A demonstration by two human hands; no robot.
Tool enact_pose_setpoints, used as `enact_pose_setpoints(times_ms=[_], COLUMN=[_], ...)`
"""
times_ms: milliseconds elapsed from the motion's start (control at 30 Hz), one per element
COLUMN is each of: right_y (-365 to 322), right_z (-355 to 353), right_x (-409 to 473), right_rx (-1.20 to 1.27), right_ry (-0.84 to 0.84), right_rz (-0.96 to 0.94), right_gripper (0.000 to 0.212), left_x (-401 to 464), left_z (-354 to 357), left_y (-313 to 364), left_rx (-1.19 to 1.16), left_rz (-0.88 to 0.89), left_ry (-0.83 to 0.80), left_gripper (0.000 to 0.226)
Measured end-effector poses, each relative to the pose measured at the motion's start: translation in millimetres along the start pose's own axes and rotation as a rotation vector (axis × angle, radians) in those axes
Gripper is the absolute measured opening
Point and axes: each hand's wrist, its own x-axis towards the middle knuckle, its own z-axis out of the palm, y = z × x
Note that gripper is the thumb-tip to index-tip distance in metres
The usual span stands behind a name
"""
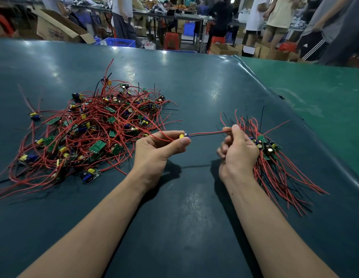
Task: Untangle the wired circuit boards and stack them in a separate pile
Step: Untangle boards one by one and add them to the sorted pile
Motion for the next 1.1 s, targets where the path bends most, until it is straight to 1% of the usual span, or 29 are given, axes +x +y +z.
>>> enact_pose_setpoints(times_ms=[200, 267, 333, 367, 467, 500, 533, 567, 600, 633, 667, 700, 733, 767, 833, 867, 900, 967, 1033, 1100], right_y=[-2, -5, -7, -7, 4, 8, 11, 10, 9, 6, 5, 5, 6, 8, 9, 10, 9, 7, 6, 4], right_z=[-3, -5, -6, -5, 5, 8, 9, 9, 7, 5, 1, -1, -2, -2, 4, 6, 7, 8, 5, 5], right_x=[3, 5, 5, 3, -16, -21, -21, -20, -17, -15, -12, -12, -15, -19, -31, -34, -34, -31, -26, -22], right_rx=[0.0, 0.054, 0.058, 0.024, -0.143, -0.15, -0.127, -0.11, -0.129, -0.185, -0.257, -0.302, -0.338, -0.364, -0.385, -0.353, -0.297, -0.234, -0.217, -0.178], right_ry=[0.091, 0.134, 0.139, 0.095, -0.168, -0.211, -0.208, -0.17, -0.118, -0.07, -0.045, -0.069, -0.135, -0.251, -0.483, -0.548, -0.57, -0.528, -0.428, -0.332], right_rz=[-0.092, -0.081, -0.007, 0.052, 0.212, 0.231, 0.236, 0.205, 0.154, 0.075, -0.004, -0.041, -0.03, 0.031, 0.184, 0.213, 0.221, 0.198, 0.174, 0.149], right_gripper=[0.033, 0.032, 0.029, 0.026, 0.003, 0.021, 0.037, 0.046, 0.046, 0.037, 0.023, 0.007, 0.01, 0.018, 0.027, 0.026, 0.024, 0.018, 0.017, 0.021], left_x=[1, 2, 5, 5, 4, 3, 3, 4, 5, 6, 7, 7, 7, 6, 4, 2, 0, -2, -2, -2], left_z=[-2, -4, -8, -8, -7, -5, -5, -5, -6, -7, -8, -8, -7, -6, -5, -4, -2, -1, 0, 1], left_y=[-2, -2, -2, -2, -2, -2, -2, -1, -1, -1, 0, 0, -1, -1, -2, -2, -3, -3, -3, -2], left_rx=[-0.03, -0.062, -0.083, -0.085, -0.108, -0.118, -0.132, -0.152, -0.173, -0.189, -0.197, -0.202, -0.201, -0.192, -0.12, -0.062, -0.008, 0.069, 0.099, 0.093], left_rz=[0.006, 0.023, 0.039, 0.039, 0.031, 0.026, 0.021, 0.015, 0.011, 0.01, 0.012, 0.015, 0.019, 0.023, 0.032, 0.038, 0.045, 0.053, 0.046, 0.032], left_ry=[0.038, 0.074, 0.112, 0.115, 0.085, 0.085, 0.096, 0.114, 0.133, 0.148, 0.157, 0.161, 0.162, 0.159, 0.118, 0.071, 0.011, -0.065, -0.046, -0.017], left_gripper=[0.024, 0.023, 0.023, 0.023, 0.019, 0.018, 0.018, 0.019, 0.021, 0.022, 0.022, 0.022, 0.022, 0.022, 0.021, 0.022, 0.023, 0.026, 0.025, 0.024])
